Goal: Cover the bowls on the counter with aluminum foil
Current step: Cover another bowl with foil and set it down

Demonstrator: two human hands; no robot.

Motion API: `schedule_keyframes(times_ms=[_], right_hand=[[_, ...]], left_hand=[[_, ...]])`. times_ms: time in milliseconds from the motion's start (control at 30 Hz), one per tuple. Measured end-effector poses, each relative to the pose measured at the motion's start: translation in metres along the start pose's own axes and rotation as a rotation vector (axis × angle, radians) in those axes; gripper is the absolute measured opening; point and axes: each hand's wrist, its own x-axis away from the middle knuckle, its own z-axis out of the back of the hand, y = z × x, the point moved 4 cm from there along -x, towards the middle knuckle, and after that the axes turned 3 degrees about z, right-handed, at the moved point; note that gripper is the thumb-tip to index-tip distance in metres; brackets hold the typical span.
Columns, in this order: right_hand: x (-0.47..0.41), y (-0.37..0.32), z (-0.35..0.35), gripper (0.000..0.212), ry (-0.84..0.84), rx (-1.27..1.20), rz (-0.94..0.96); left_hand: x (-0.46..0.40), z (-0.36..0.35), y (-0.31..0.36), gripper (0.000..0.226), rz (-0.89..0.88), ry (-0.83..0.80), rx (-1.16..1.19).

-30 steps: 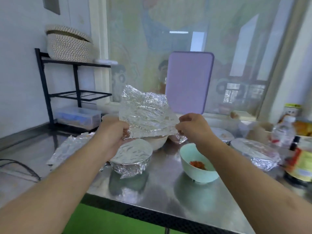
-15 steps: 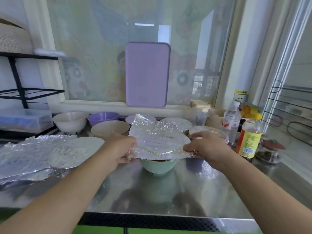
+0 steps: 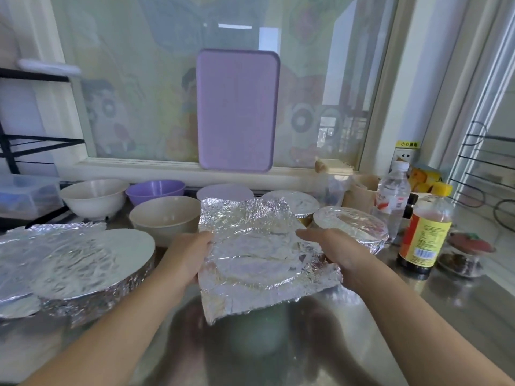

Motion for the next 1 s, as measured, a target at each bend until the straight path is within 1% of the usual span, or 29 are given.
schedule_keyframes(times_ms=[67, 100, 167, 267, 333, 367, 433, 500, 567, 667, 700, 767, 800, 833, 867, 900, 967, 1000], right_hand=[[-0.01, 0.007, 0.001, 0.045, 0.033, 0.052, 0.036], [-0.014, 0.01, 0.002, 0.047, 0.058, 0.091, 0.067], [-0.021, 0.016, 0.002, 0.042, 0.105, 0.152, 0.122], [-0.025, 0.018, 0.004, 0.037, 0.138, 0.178, 0.123], [-0.023, 0.015, 0.007, 0.039, 0.17, 0.147, 0.079], [-0.022, 0.017, 0.008, 0.041, 0.168, 0.127, 0.047], [-0.021, 0.019, 0.009, 0.042, 0.166, 0.072, 0.033], [-0.02, 0.021, 0.01, 0.039, 0.177, 0.026, 0.047], [-0.019, 0.022, 0.013, 0.038, 0.229, 0.003, 0.081], [-0.012, 0.016, 0.027, 0.047, 0.332, 0.065, 0.279], [-0.009, 0.011, 0.034, 0.045, 0.383, 0.161, 0.364], [-0.003, -0.007, 0.044, 0.035, 0.487, 0.414, 0.506], [-0.002, -0.02, 0.044, 0.028, 0.494, 0.505, 0.557], [-0.004, -0.031, 0.042, 0.02, 0.455, 0.571, 0.621], [-0.006, -0.042, 0.035, 0.013, 0.379, 0.613, 0.673], [-0.009, -0.049, 0.025, 0.013, 0.265, 0.65, 0.7], [-0.015, -0.054, -0.002, 0.029, -0.021, 0.699, 0.684], [-0.018, -0.052, -0.016, 0.033, -0.153, 0.732, 0.663]], left_hand=[[-0.006, -0.007, -0.007, 0.017, 0.001, -0.053, 0.097], [-0.006, -0.01, -0.01, 0.02, 0.02, -0.074, 0.137], [-0.019, -0.014, -0.024, 0.028, 0.029, -0.081, 0.202], [-0.016, -0.019, -0.019, 0.034, -0.009, 0.002, 0.275], [-0.021, -0.022, -0.017, 0.046, -0.04, 0.023, 0.27], [-0.02, -0.023, -0.014, 0.047, -0.049, 0.02, 0.291], [-0.018, -0.025, -0.006, 0.04, -0.067, 0.002, 0.316], [-0.011, -0.022, -0.001, 0.034, -0.118, 0.031, 0.304], [-0.01, -0.016, -0.005, 0.026, -0.179, 0.112, 0.188], [0.0, 0.003, 0.002, 0.018, -0.308, 0.358, -0.117], [0.005, 0.008, 0.011, 0.018, -0.376, 0.416, -0.221], [0.015, 0.012, 0.032, 0.016, -0.563, 0.479, -0.392], [0.02, 0.009, 0.044, 0.015, -0.663, 0.474, -0.47], [0.023, 0.003, 0.055, 0.015, -0.734, 0.427, -0.551], [0.022, -0.006, 0.063, 0.018, -0.773, 0.327, -0.624], [0.02, -0.018, 0.068, 0.026, -0.773, 0.199, -0.705], [0.011, -0.046, 0.065, 0.044, -0.696, -0.061, -0.926], [0.004, -0.057, 0.057, 0.049, -0.654, -0.164, -1.024]])
